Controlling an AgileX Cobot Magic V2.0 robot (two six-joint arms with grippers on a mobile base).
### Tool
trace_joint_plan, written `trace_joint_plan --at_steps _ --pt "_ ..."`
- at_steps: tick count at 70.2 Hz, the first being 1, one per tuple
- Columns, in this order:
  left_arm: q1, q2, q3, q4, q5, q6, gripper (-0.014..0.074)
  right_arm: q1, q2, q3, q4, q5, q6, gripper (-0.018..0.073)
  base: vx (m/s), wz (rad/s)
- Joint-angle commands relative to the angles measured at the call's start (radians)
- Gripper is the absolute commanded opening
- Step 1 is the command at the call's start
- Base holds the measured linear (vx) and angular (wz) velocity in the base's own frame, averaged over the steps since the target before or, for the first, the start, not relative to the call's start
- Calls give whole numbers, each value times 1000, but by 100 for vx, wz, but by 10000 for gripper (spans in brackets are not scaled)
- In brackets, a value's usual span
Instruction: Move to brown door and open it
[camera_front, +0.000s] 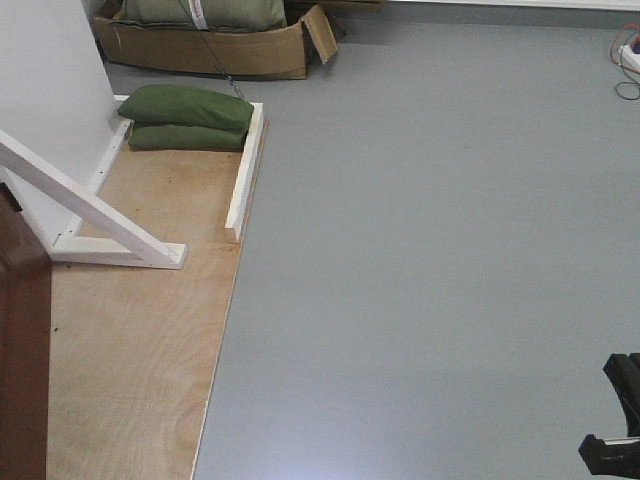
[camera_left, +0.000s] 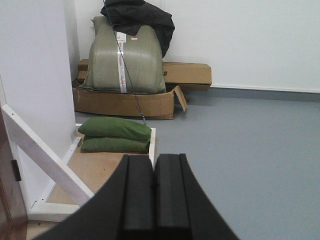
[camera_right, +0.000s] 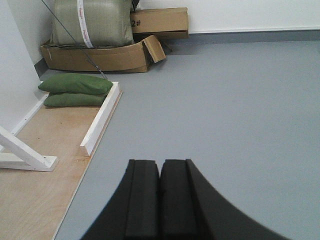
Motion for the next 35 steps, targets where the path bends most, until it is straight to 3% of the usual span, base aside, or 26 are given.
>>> trace_joint_plan --at_steps 1,35 --pt "-4 -26 22 1 -80 -7 17 -1 -16 2 -5 -81 -12 0 3 -7" --pt "-4 -26 22 1 -80 -7 17 -1 -16 2 -5 -81 -12 0 0 -1"
